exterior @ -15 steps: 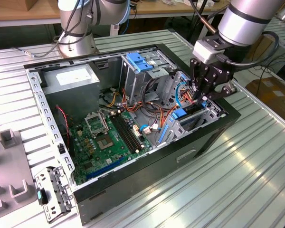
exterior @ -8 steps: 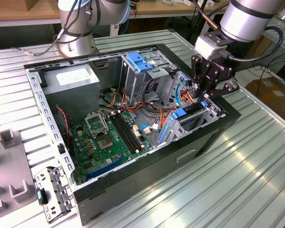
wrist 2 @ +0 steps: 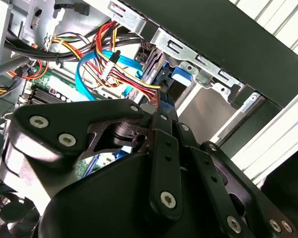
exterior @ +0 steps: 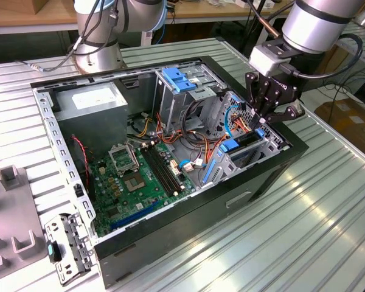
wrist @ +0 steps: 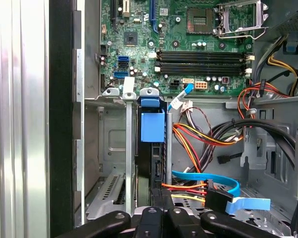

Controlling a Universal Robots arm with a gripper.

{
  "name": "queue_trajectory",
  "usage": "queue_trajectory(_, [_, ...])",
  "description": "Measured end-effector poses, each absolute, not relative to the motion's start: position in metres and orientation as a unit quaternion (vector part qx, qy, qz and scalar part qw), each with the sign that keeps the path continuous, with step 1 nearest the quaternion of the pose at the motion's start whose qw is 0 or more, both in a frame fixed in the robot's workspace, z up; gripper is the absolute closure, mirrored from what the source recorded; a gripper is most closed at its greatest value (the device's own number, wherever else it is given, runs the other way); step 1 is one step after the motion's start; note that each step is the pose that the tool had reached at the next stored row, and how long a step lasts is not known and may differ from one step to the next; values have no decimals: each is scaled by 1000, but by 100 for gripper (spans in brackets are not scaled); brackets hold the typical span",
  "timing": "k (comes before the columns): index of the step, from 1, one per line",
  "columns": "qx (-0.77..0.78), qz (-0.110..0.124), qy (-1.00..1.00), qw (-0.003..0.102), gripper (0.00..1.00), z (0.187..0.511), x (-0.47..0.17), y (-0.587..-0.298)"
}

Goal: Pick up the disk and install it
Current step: 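Insert the first disk wire, then insert the second disk wire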

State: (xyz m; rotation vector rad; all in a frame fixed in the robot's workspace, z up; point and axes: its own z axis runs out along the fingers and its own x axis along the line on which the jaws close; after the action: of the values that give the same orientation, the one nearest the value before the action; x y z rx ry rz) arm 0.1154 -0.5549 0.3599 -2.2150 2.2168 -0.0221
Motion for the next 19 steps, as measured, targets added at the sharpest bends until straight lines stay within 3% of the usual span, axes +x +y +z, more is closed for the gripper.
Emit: queue_trajectory(19, [-707,-6,707,5,89,368,98,-555])
